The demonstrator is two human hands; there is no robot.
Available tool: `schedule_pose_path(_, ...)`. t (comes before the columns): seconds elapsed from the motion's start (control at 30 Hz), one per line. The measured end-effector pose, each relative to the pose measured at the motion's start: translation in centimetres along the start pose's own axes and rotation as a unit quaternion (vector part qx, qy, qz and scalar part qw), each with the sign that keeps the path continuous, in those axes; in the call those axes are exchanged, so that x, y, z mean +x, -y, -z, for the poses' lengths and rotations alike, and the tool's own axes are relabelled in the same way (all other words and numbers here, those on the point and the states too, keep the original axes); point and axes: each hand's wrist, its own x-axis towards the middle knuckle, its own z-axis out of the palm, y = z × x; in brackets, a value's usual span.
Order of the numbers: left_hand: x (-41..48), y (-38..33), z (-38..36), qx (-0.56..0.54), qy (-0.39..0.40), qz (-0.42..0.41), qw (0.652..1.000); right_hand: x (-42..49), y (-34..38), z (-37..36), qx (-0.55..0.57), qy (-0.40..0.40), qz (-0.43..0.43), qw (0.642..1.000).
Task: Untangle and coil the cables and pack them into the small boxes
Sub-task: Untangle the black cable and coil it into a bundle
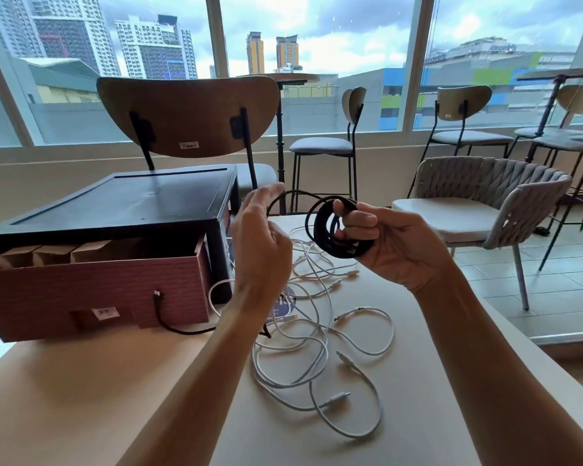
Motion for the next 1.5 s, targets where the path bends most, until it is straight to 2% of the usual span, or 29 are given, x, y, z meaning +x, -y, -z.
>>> schedule_pose_path(0.13, 0.2, 1.0, -0.1, -0.075, 0.179, 0.040, 0.980, 0.0, -0.1, -0.4, -0.015, -0.004, 0.008, 1.000)
schedule_pose_path(0.23, 0.3, 1.3, -0.3, -0.065, 0.308, 0.048, 0.948, 0.0, -0.2, -0.4, -0.011, -0.010, 0.014, 1.000)
schedule_pose_path(0.3, 0.2, 1.2, 0.0, -0.069, 0.364, 0.064, 0.927, -0.1, -0.1, -0.4, -0.002, -0.016, 0.022, 1.000)
schedule_pose_path(0.43, 0.5, 1.4, 1.1, -0.129, 0.386, 0.115, 0.906, -0.3, 0.1, -0.5, 0.001, -0.035, 0.052, 0.998)
schedule_pose_path(0.57, 0.9, 1.6, 1.7, -0.306, 0.346, 0.247, 0.852, -0.3, 0.5, -0.3, 0.007, -0.052, 0.081, 0.995)
schedule_pose_path(0.7, 1.7, 1.1, 2.3, -0.415, 0.328, 0.287, 0.799, 0.0, 0.3, 0.6, 0.040, -0.038, 0.072, 0.996)
schedule_pose_path(0.73, 1.9, 1.1, 2.3, -0.407, 0.318, 0.301, 0.802, 0.0, 0.2, 0.8, 0.047, -0.036, 0.069, 0.996)
schedule_pose_path(0.77, 1.9, 1.1, 2.3, -0.369, 0.295, 0.313, 0.824, 0.1, 0.1, 1.0, 0.052, -0.035, 0.067, 0.996)
schedule_pose_path(0.83, 1.6, 1.2, 1.9, -0.218, 0.213, 0.292, 0.907, 0.1, 0.0, 1.1, 0.055, -0.034, 0.063, 0.996)
schedule_pose_path(0.87, 1.2, 1.2, 1.6, -0.124, 0.156, 0.246, 0.948, 0.2, -0.1, 1.0, 0.049, -0.037, 0.063, 0.996)
schedule_pose_path(0.9, 0.7, 1.3, 1.3, -0.038, 0.100, 0.189, 0.976, 0.2, -0.1, 0.8, 0.041, -0.040, 0.063, 0.996)
schedule_pose_path(0.93, 0.4, 1.2, 1.2, 0.024, 0.046, 0.131, 0.990, 0.2, -0.1, 0.6, 0.034, -0.044, 0.063, 0.996)
schedule_pose_path(1.0, 0.5, 0.3, 1.1, 0.051, -0.033, 0.054, 0.997, 0.3, -0.2, 0.3, 0.028, -0.049, 0.060, 0.997)
schedule_pose_path(1.07, 1.0, -0.7, 1.2, -0.011, -0.038, 0.033, 0.999, 0.3, -0.2, -0.1, 0.029, -0.046, 0.061, 0.997)
schedule_pose_path(1.1, 1.2, -1.1, 1.1, -0.064, -0.017, 0.054, 0.996, 0.2, -0.2, -0.4, 0.033, -0.040, 0.062, 0.997)
schedule_pose_path(1.17, 1.3, -1.7, 0.9, -0.190, 0.038, 0.141, 0.971, 0.1, -0.2, -1.0, 0.044, -0.024, 0.065, 0.997)
schedule_pose_path(1.3, 1.4, -1.1, 0.5, -0.398, 0.155, 0.298, 0.854, -0.2, -0.1, -1.8, 0.068, 0.002, 0.065, 0.996)
schedule_pose_path(1.4, 0.9, 0.0, 0.0, -0.530, 0.184, 0.327, 0.761, -0.4, -0.1, -2.1, 0.061, -0.004, 0.070, 0.996)
schedule_pose_path(1.5, -0.3, 0.9, -0.9, -0.589, 0.233, 0.324, 0.703, -0.3, -0.2, -2.3, 0.035, -0.025, 0.090, 0.995)
